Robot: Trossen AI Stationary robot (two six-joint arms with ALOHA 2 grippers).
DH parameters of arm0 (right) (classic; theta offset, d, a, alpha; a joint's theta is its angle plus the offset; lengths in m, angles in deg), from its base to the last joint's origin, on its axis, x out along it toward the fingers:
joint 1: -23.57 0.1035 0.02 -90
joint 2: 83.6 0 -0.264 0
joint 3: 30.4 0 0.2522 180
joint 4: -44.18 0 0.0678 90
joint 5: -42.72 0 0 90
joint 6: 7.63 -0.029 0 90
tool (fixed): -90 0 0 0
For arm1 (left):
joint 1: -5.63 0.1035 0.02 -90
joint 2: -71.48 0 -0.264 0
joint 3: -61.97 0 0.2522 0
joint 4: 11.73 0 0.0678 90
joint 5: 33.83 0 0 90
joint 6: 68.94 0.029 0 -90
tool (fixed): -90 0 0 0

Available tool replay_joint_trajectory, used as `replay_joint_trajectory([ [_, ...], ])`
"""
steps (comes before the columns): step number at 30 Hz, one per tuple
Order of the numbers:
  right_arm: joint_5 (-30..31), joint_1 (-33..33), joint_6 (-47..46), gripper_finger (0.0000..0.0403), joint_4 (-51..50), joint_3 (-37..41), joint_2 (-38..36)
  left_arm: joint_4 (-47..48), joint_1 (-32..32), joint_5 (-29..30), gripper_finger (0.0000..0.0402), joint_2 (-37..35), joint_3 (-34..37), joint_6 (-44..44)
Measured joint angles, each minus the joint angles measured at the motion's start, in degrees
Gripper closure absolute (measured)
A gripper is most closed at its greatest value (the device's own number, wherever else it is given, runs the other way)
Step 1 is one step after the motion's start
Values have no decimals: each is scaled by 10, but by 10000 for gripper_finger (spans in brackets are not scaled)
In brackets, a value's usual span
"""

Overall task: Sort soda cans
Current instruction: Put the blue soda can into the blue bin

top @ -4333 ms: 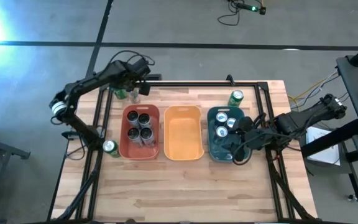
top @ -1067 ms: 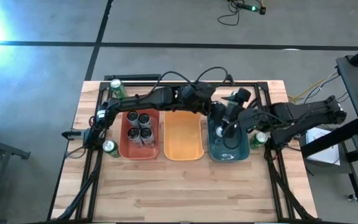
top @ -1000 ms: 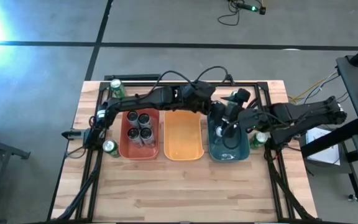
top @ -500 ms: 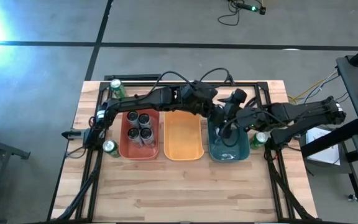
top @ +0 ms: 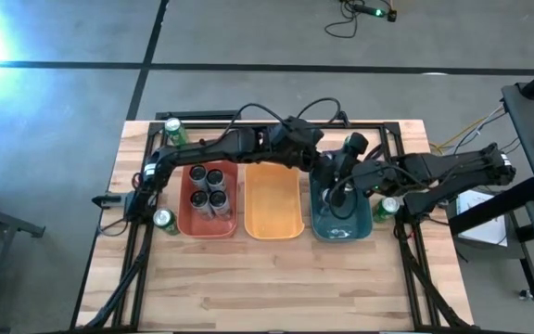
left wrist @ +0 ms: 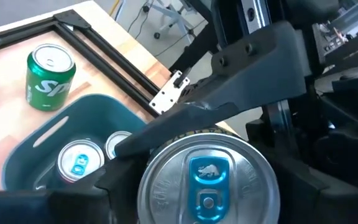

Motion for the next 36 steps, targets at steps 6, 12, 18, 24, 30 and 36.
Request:
replay_joint_trajectory([
  [6,-29,9,-44,174,3,-8,-18,49,14,-15,107,-21,-1,45],
  [12,-29,23,-92,179,-12,4,-84,109,11,8,84,-70,1,132],
  [18,-36,62,-138,174,2,58,-147,115,-17,55,82,-101,1,184],
  [24,-52,120,-154,175,59,144,-194,54,-55,55,82,-101,6,241],
  [30,-103,166,-144,171,173,251,-219,-44,-80,54,81,-81,10,250],
  [36,-121,161,-113,178,255,325,-244,-66,-81,55,81,-57,11,256],
])
